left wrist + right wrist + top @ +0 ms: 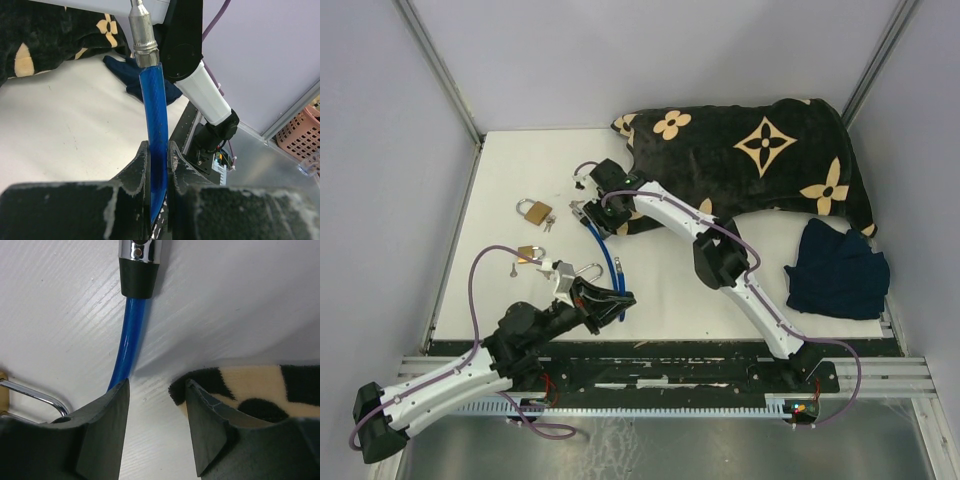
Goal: Lock with the key
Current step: Lock the lock.
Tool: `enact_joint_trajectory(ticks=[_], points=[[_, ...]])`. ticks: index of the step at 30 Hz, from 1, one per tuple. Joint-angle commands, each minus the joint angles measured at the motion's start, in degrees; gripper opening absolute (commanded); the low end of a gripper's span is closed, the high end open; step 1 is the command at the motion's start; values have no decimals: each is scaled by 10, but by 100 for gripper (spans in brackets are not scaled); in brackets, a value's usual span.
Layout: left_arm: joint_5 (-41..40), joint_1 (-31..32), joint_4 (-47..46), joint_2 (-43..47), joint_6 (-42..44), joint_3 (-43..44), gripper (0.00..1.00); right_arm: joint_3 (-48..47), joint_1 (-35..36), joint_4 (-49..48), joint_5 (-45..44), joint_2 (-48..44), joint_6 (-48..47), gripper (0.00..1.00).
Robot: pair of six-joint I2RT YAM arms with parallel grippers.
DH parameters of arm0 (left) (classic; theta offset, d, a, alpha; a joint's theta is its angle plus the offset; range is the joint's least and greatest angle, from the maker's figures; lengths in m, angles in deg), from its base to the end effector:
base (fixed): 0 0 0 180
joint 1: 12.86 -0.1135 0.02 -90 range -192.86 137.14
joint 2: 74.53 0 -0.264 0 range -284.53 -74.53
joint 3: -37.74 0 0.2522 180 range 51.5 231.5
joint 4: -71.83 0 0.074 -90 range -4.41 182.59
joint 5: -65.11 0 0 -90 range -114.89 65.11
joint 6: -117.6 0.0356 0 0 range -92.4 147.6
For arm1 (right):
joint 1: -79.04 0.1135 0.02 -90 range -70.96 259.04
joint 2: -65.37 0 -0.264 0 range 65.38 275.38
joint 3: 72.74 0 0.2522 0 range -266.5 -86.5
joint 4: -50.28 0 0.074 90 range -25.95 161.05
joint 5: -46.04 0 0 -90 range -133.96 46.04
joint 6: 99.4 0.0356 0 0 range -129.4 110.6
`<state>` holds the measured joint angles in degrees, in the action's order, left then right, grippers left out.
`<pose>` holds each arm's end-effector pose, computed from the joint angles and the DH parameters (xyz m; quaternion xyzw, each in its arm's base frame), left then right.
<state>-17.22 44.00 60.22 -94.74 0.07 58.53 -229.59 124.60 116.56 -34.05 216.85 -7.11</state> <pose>0.0678 -0.1125 0.2303 0.2090 0.5930 -0.5526 0.5470 0.3850 0.4013 0.1678 -0.3757 0.8884 0.1779 0.1948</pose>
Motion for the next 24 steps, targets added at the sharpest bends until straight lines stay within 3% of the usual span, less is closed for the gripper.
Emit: enact_joint_trajectory(ticks=[1,9,24], points=[[6,-1,-6,8,-24,17,3,-10,9,-17,-2,3,30,56],[3,-1,-4,19,-24,11,3,24,11,-38,63,-24,79,53],[0,-1,6,41,-25,6,3,74,36,-70,28,-89,26,48]])
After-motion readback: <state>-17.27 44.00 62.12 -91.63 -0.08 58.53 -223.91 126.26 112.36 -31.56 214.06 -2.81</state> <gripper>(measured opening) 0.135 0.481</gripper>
